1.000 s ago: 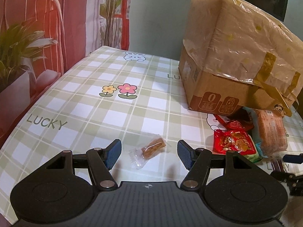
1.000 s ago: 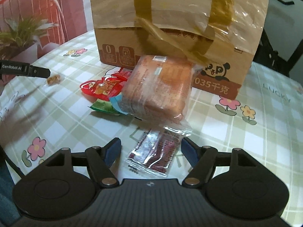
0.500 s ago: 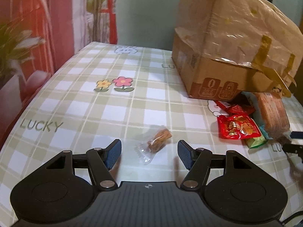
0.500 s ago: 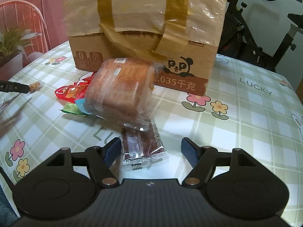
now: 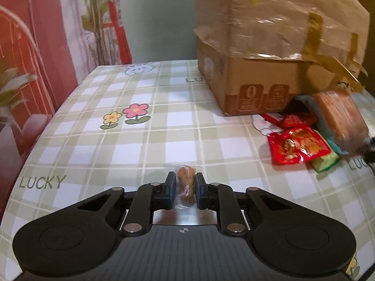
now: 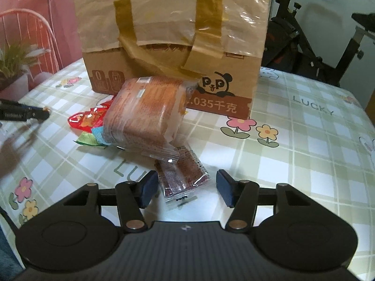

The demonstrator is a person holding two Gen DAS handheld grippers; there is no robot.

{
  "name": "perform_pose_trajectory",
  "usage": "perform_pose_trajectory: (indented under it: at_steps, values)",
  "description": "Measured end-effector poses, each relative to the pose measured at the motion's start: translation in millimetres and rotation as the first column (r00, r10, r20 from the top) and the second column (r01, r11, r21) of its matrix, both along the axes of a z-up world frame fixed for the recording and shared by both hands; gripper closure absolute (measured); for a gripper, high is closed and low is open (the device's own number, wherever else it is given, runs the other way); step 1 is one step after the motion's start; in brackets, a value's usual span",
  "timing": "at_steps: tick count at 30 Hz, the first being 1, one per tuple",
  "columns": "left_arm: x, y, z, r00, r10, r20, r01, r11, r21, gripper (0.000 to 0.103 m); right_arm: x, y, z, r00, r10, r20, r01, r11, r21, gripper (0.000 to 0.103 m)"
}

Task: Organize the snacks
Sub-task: 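Grasp the small clear sachet with the left gripper while the right gripper grasps the red sachet, then carry both sachets over the box and open both grippers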

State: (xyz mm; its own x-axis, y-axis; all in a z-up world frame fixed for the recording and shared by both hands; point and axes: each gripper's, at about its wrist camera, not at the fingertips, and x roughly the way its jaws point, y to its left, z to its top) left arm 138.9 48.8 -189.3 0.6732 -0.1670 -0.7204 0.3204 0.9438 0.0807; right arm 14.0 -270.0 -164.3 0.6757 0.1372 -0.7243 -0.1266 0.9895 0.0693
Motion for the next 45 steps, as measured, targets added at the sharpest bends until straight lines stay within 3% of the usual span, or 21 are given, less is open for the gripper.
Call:
perform_pose_trajectory:
  at_steps: [16, 20, 29, 37, 45]
  values:
    - [-21.6, -15.3, 25.9, 0.998, -0.06, 0.022, 0.063, 0.989, -0.136, 0.085, 22.4, 19.3, 0.0, 0.981, 0.191, -0.017, -0.191, 0.974, -0.124, 0.036]
    - [-25.3, -20.5, 32.2, 0.996, -0.079, 0.033, 0.083, 0.986, -0.148, 0.085, 23.2, 13.3, -0.2, 0.976, 0.215, -0.028, -0.216, 0.975, -0.049, 0.054]
    - [-27.9, -28.9, 41.7, 0.993, -0.106, 0.053, 0.114, 0.978, -0.175, 0.085, 7.5, -13.9, 16.8, 0.983, 0.178, -0.051, -0.182, 0.98, -0.077, 0.06]
    - [-25.9, -41.8, 69.1, 0.985, -0.124, 0.122, 0.149, 0.964, -0.219, 0.085, -2.9, -29.7, 65.7, 0.987, 0.128, 0.094, -0.119, 0.988, -0.096, 0.06]
    - [-11.0, -71.3, 138.0, 0.937, -0.179, 0.3, 0.248, 0.945, -0.212, 0.085, 1.4, -20.6, 153.3, 0.919, 0.191, 0.345, -0.161, 0.98, -0.113, 0.06]
